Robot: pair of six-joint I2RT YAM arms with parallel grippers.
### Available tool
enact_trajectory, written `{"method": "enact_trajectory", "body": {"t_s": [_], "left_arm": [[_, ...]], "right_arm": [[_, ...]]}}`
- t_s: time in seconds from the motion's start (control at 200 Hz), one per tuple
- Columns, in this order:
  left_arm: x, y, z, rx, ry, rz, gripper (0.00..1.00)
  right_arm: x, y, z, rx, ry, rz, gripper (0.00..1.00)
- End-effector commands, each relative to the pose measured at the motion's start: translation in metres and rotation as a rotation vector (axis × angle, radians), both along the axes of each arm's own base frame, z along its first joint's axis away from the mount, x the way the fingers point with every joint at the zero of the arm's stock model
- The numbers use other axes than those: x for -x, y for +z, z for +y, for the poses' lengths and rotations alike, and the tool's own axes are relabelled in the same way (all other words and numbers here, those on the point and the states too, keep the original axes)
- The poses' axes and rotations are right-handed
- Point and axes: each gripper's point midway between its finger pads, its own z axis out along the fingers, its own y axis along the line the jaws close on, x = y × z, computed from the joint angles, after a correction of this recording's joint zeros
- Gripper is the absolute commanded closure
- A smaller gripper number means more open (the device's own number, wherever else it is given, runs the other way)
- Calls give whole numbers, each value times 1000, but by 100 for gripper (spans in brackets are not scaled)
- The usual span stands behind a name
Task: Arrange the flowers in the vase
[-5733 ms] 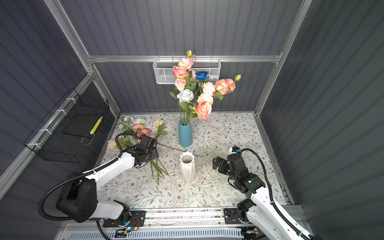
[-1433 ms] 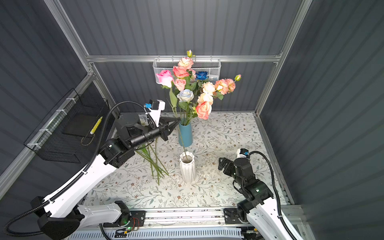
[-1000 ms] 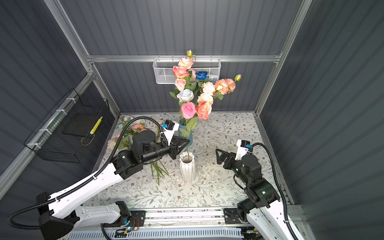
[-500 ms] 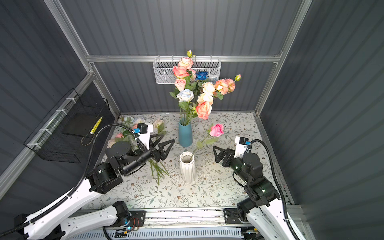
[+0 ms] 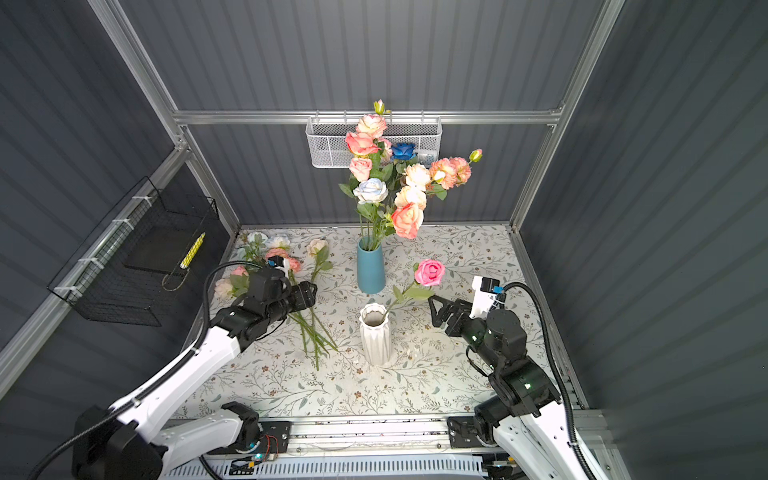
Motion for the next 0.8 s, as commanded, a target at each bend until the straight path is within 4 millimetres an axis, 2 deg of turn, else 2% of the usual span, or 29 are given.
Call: {"method": "enact_trajectory", "body": {"t_s": [0.0, 0.15, 0.3, 0.43, 0.57, 0.66, 0.795], "left_arm": [[-26, -16, -5, 26, 33, 15, 35], [-70, -60, 3, -95, 89, 91, 41], [-91, -99, 17, -200, 134, 165, 48], [-98, -121, 22, -256, 143, 209, 53], [-98, -134, 27, -300, 153, 247, 65], [-96, -140, 30, -320, 154, 263, 73], [-96, -139, 31, -327, 149, 255, 87]], "right_arm": [[2, -4, -5, 2, -19, 7, 1], [4, -3, -7, 11, -24, 7, 1], [9, -2, -12, 23, -37, 4, 1], [12, -3, -17, 33, -54, 0, 1], [13, -1, -19, 41, -65, -7, 1], [12, -1, -20, 45, -67, -7, 1], [11, -1, -20, 47, -73, -6, 1]]}}
